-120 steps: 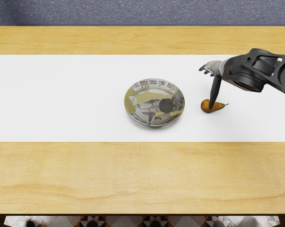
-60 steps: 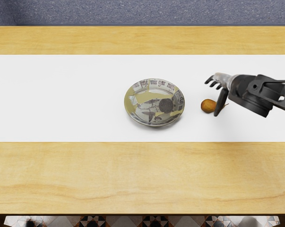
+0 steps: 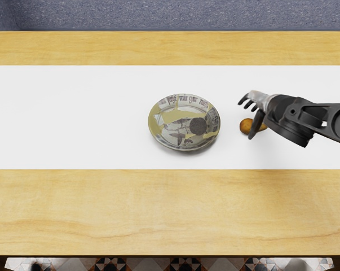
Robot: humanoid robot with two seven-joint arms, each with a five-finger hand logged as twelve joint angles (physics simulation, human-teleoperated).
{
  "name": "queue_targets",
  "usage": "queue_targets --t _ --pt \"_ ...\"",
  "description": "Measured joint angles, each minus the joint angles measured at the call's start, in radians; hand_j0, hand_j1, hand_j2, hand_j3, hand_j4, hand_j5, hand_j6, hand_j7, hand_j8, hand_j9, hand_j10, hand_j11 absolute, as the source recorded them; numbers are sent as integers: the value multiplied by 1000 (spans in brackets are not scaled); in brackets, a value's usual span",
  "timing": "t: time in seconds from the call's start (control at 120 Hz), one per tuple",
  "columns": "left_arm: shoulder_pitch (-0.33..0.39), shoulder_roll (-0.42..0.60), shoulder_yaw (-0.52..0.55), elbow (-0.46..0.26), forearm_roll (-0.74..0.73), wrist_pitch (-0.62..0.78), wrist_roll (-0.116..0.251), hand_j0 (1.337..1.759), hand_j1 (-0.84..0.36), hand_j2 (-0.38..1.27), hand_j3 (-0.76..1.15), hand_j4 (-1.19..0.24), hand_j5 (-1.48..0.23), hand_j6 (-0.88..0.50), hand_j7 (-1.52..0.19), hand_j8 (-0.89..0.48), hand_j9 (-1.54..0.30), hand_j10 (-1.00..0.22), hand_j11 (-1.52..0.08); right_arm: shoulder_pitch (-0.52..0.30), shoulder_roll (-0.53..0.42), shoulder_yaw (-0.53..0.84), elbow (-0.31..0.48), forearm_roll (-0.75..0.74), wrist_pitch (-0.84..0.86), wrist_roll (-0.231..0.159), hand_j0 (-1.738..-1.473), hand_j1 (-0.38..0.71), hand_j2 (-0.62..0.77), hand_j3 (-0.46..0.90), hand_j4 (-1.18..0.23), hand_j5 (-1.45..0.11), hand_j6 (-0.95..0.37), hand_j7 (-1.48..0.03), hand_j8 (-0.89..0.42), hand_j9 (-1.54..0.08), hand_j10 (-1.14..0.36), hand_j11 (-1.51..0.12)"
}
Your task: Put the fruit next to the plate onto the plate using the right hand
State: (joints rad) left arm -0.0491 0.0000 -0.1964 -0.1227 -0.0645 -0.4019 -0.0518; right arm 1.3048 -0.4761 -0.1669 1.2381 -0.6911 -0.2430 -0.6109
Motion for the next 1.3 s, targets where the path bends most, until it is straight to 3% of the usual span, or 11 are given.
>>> queue_targets --t 0.6,1.3 --pt "0 0 0 0 0 0 1 1658 334 3 0 -13 -17 -13 -17 -13 -17 -13 -17 -29 29 -13 -78 -19 -4 0 -1658 51 -65 0 -336 -435 -337 -434 -336 -435 -336 -435" --pt "0 0 0 0 -1 0 0 1658 334 2 0 -13 -17 -13 -17 -13 -17 -13 -17 -25 29 -56 -28 -44 -75 0 -1658 122 -76 0 -395 -512 -396 -511 -395 -512 -395 -512"
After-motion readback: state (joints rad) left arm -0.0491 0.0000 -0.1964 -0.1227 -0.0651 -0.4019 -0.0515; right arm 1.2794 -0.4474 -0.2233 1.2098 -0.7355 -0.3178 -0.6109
